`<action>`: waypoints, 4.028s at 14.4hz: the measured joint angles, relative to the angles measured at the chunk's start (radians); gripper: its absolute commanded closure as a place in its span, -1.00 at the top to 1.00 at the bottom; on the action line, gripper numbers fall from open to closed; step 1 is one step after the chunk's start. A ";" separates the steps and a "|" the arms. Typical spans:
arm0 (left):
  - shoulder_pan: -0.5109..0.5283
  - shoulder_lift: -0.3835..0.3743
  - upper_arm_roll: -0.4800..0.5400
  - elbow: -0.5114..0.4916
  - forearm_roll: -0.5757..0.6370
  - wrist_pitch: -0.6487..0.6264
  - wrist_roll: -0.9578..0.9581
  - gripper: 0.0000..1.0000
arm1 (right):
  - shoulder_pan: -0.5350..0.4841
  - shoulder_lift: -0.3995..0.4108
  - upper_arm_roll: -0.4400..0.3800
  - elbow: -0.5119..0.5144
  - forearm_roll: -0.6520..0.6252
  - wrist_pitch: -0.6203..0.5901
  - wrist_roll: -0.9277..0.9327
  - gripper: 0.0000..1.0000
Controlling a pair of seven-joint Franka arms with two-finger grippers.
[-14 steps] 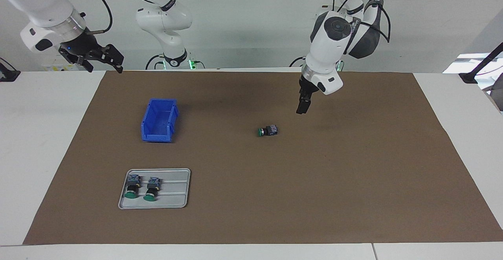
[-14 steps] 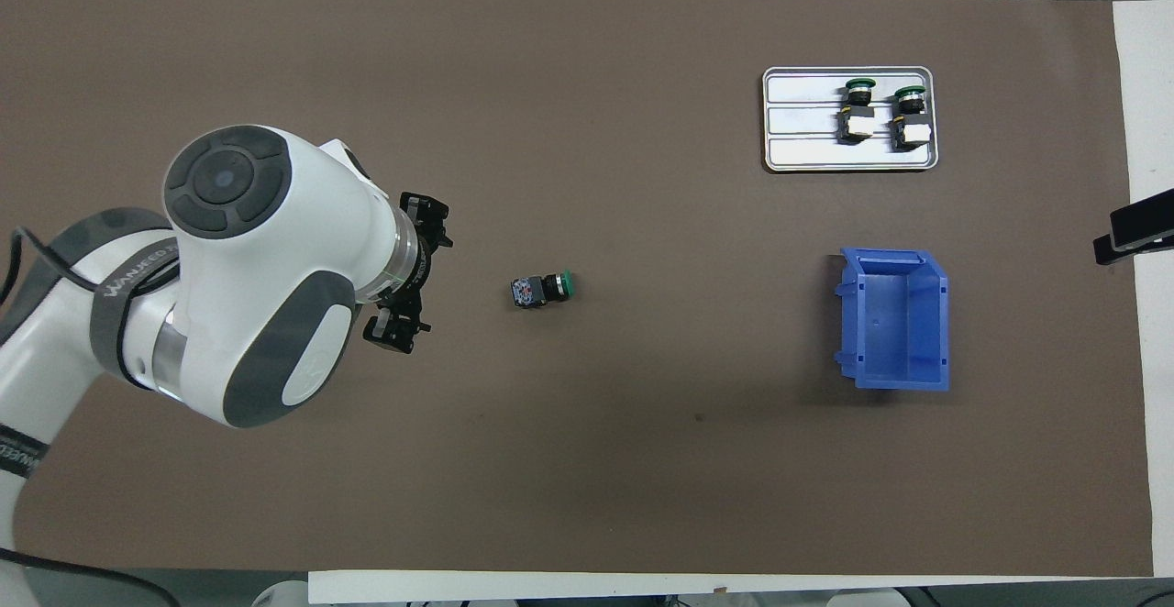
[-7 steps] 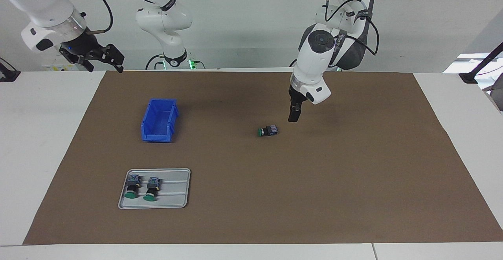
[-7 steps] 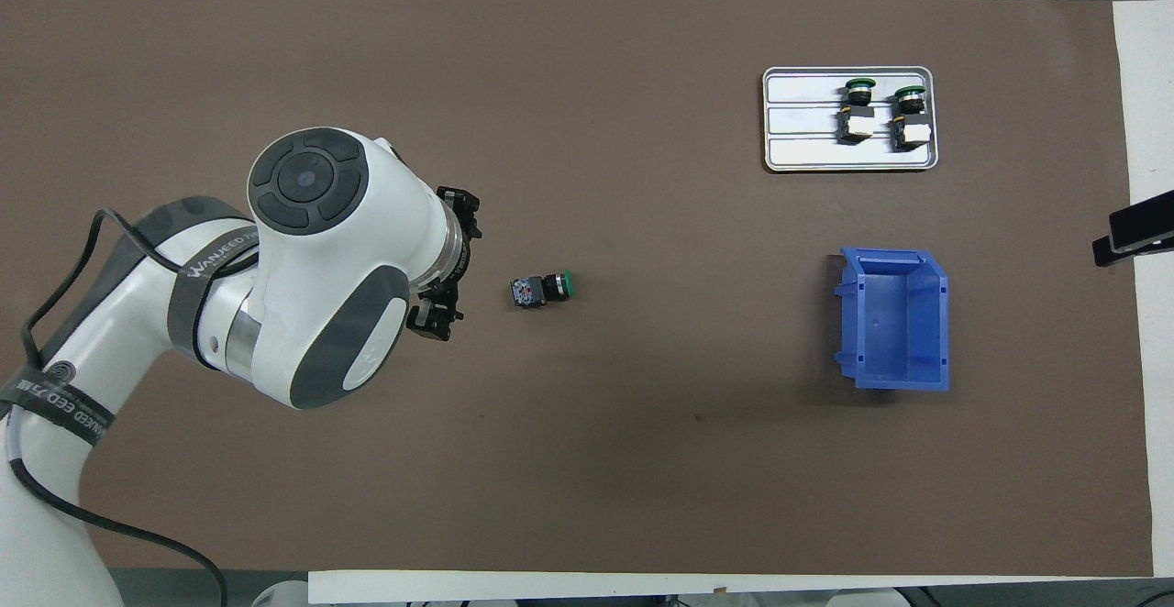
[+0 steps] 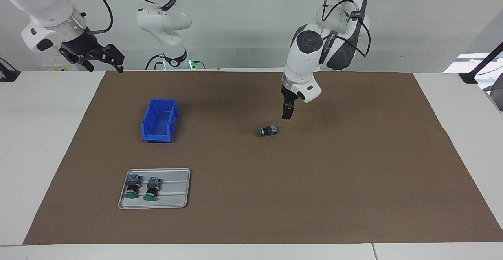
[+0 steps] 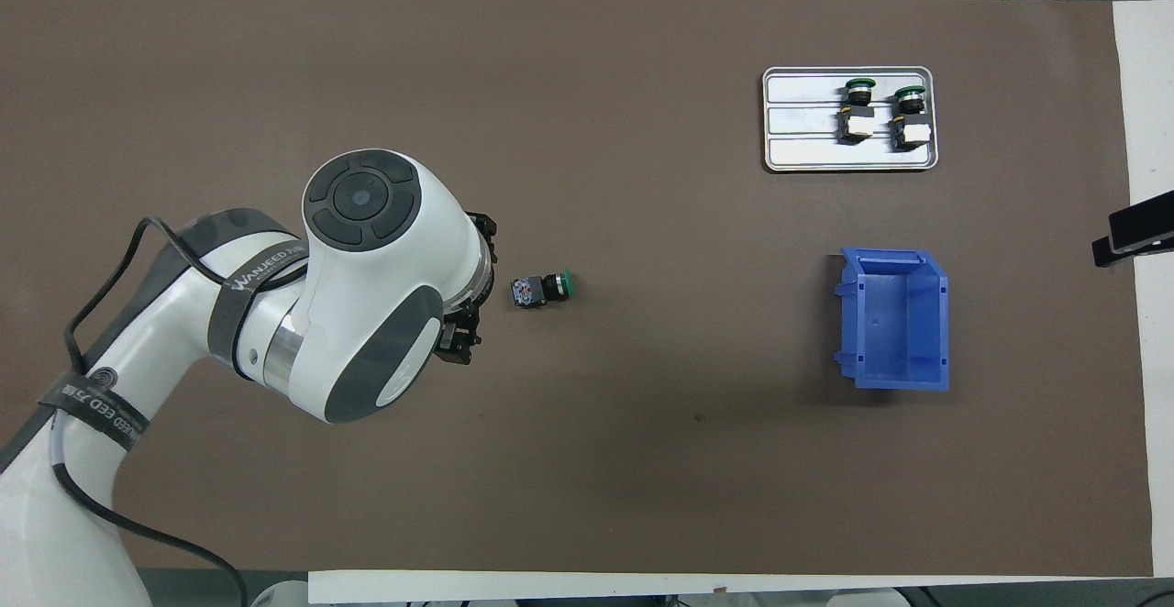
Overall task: Place and press button with both arms
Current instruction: 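Lower the open left gripper around the green button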
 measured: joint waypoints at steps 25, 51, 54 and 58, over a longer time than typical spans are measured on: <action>-0.096 0.286 0.004 0.042 0.000 0.300 -0.400 0.85 | 0.000 0.000 0.000 -0.001 0.000 0.000 0.000 1.00; 0.025 0.132 0.018 -0.033 -0.198 0.311 -0.100 -0.57 | 0.000 0.000 0.000 -0.001 0.000 0.000 0.000 1.00; 0.045 0.118 0.018 -0.053 -0.266 0.311 -0.004 -0.66 | 0.000 0.000 0.000 -0.001 0.000 0.000 0.000 1.00; 0.083 0.069 0.019 -0.093 -0.441 0.312 0.195 -0.71 | 0.000 -0.001 0.000 -0.001 0.000 0.000 0.000 1.00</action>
